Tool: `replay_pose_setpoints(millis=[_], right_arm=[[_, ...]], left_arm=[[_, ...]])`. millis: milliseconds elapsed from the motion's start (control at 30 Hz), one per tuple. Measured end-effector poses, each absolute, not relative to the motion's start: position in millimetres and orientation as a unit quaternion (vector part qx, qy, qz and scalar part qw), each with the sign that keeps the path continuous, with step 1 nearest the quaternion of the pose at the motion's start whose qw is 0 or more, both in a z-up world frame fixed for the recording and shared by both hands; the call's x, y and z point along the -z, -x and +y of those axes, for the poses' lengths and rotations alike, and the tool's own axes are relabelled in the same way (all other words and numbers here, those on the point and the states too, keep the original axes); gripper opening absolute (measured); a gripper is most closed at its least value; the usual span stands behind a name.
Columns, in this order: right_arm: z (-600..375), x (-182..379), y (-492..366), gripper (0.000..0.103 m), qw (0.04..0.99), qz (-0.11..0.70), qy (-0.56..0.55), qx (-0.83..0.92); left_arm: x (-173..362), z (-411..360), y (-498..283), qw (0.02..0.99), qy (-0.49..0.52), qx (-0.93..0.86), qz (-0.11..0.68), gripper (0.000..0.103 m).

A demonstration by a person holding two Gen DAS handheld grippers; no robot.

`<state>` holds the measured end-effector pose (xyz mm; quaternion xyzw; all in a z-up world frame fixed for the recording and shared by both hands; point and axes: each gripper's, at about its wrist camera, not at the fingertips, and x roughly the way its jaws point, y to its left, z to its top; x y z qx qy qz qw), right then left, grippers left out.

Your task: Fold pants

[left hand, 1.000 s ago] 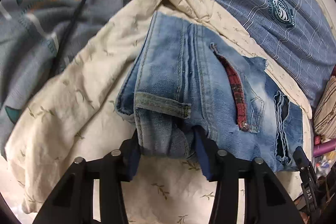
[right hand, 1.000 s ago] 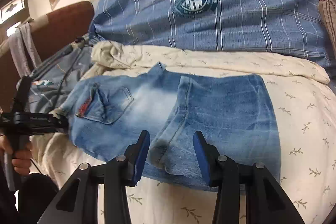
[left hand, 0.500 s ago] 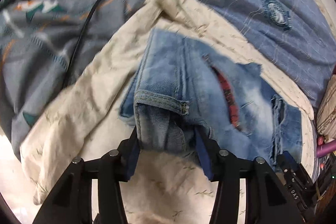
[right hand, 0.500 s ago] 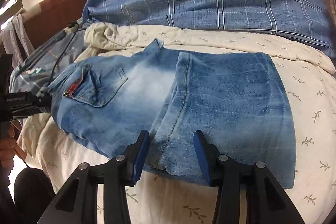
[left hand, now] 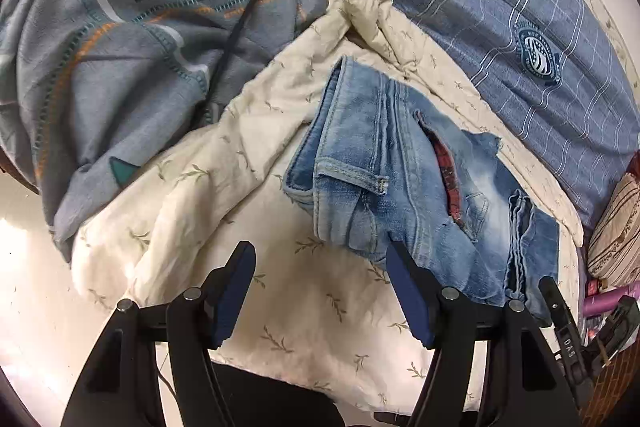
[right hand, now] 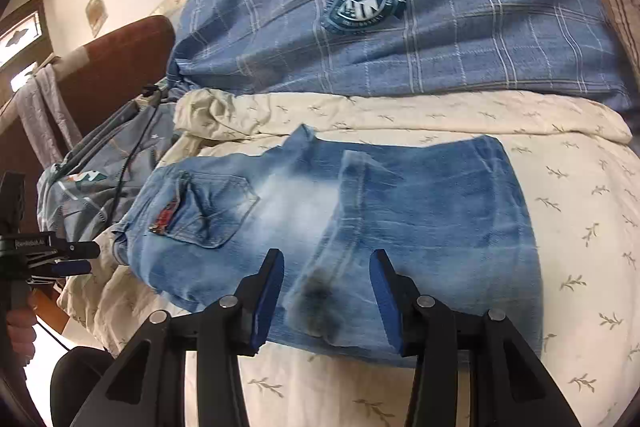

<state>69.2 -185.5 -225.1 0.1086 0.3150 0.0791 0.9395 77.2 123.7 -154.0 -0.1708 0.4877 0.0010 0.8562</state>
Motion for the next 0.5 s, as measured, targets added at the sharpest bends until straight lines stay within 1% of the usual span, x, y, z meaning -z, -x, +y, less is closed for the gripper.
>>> replay_pose_setpoints(millis=[200,333,500], right_arm=[[-160.3,228.2,-72.7,0.048,0.937,0.326,-0.075,-0.105],[-152.6,231.6,-76.2,0.048,0.935,0.33,-0.072,-0.112],[-148.3,235.1,-83.4,0.048,0.931,0.338,-0.075,-0.114]], left_arm=[[127.1,80.7,-81.9,0.894,0.082,0.015,0.44,0.069],[130.5,55.8,-98.4,0.893,0.06,0.041,0.443,0.069],[159.1,47.1,-127.0,0.873,0.046,0.02,0.486,0.069]])
